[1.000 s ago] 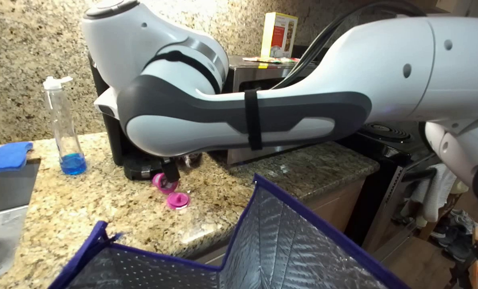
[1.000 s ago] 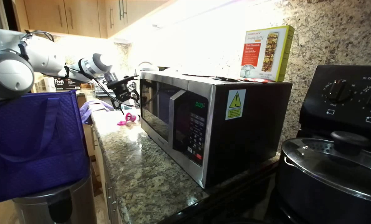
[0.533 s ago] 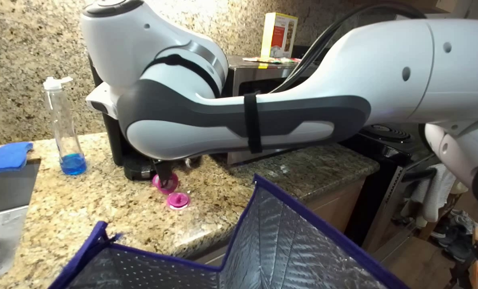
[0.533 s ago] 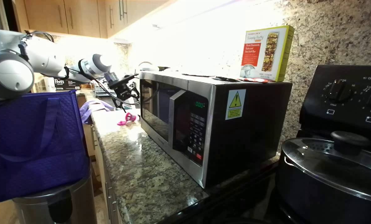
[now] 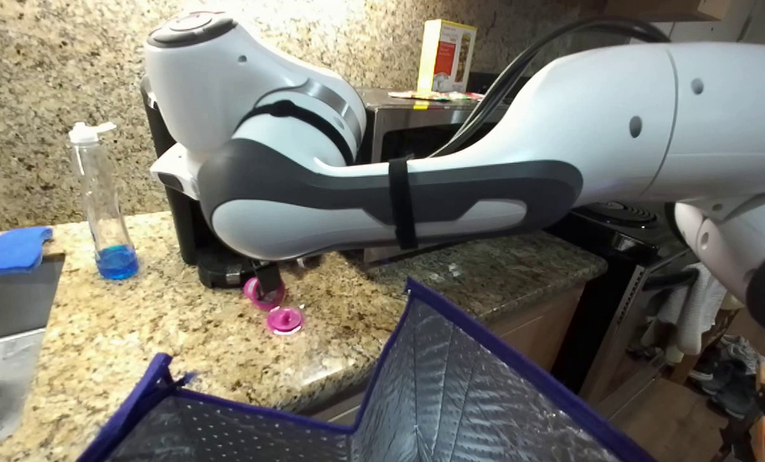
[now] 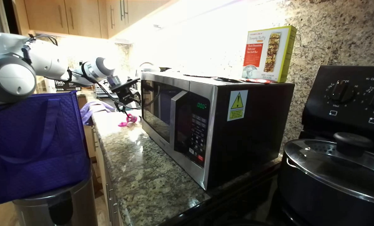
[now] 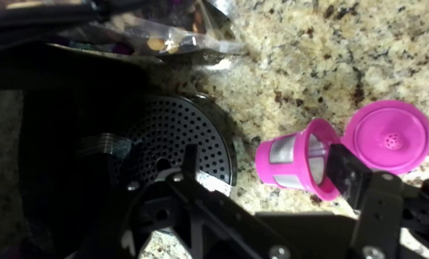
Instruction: Pick up the pink coffee capsule from the counter and put it in the blue bag
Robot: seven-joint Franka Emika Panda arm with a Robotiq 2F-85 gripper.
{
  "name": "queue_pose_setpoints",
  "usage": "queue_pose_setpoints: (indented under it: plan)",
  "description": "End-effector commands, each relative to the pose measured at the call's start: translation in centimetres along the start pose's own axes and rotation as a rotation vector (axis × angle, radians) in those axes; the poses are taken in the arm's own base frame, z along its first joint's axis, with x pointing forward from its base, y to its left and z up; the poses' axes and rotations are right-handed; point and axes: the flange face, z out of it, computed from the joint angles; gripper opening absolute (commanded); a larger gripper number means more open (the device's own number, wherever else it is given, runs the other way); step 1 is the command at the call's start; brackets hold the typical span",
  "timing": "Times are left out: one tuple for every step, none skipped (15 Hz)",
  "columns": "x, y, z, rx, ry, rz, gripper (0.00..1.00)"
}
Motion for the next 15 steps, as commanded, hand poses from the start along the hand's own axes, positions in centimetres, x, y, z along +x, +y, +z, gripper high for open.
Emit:
queue_pose_setpoints:
  plan:
    - [-0.5, 0.4, 0.3, 0.009, 0.014, -0.017, 0.6]
    - [-0.5, 0.4, 0.3, 0.009, 0.011, -0.018, 0.53]
    - [-0.3, 0.4, 0.2, 0.007, 0.013, -0.019, 0.47]
    - [-0.3, 0.4, 0.1, 0.005, 0.013, -0.019, 0.41]
    - [-0.3, 0.5, 0.1, 0.004, 0.015, -0.02, 0.33]
    - [-0.3, 0.5, 0.0, 0.006, 0.016, -0.016, 0.27]
    - [-0.3, 0.5, -0.1, 0.009, 0.02, -0.015, 0.2]
    - [-0.3, 0.5, -0.2, 0.009, 0.02, -0.012, 0.14]
    - [-0.3, 0.6, -0.5, 0.016, 0.025, -0.011, 0.09]
    - [-0.5, 0.7, -0.6, 0.024, 0.022, 0.0, 0.08]
    - [-0.5, 0.8, -0.9, 0.025, 0.026, 0.0, 0.06]
    - [-0.6, 0.8, -1.2, 0.029, 0.028, 0.005, 0.05]
    - [-0.6, 0.9, -1.5, 0.031, 0.031, 0.006, 0.03]
    - [-0.5, 1.0, -1.9, 0.029, 0.04, 0.007, 0.07]
    - [-0.4, 1.0, -2.3, 0.036, 0.048, 0.01, 0.07]
